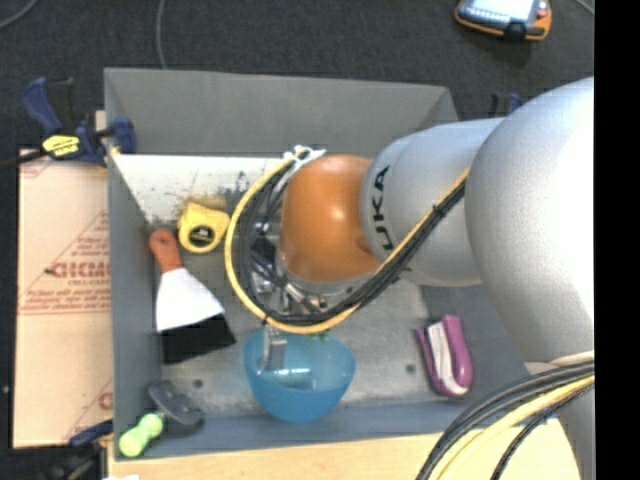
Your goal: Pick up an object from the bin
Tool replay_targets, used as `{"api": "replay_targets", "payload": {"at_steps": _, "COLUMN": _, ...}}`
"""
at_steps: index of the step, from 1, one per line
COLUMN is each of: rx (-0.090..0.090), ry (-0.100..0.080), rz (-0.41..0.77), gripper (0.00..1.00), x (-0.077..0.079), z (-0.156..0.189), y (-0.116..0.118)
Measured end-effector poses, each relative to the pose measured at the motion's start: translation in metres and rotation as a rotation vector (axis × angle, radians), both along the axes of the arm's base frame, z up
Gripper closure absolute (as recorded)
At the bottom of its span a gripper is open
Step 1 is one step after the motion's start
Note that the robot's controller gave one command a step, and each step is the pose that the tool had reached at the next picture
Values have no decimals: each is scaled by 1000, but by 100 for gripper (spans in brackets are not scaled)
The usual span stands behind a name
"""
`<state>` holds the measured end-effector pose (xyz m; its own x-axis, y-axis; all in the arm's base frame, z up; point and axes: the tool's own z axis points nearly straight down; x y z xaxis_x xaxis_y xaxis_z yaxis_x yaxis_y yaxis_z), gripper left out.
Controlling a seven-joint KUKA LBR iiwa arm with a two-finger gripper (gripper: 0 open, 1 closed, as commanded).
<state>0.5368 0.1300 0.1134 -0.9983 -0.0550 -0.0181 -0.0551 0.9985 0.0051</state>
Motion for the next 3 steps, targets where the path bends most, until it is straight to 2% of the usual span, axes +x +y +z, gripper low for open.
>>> {"api": "replay_targets", "payload": {"at_steps": 1, "rx": 3, "ry": -13, "rz": -21, "gripper": 100, "x": -44, "z": -39, "y": -3}}
{"api": "replay_targets", "payload": {"at_steps": 2, "rx": 3, "ry": -13, "rz": -22, "gripper": 100, "x": -44, "z": -39, "y": -3}}
{"api": "replay_targets", "payload": {"at_steps": 3, "rx": 6, "ry": -20, "rz": -4, "gripper": 100, "x": -34, "z": 14, "y": 11}}
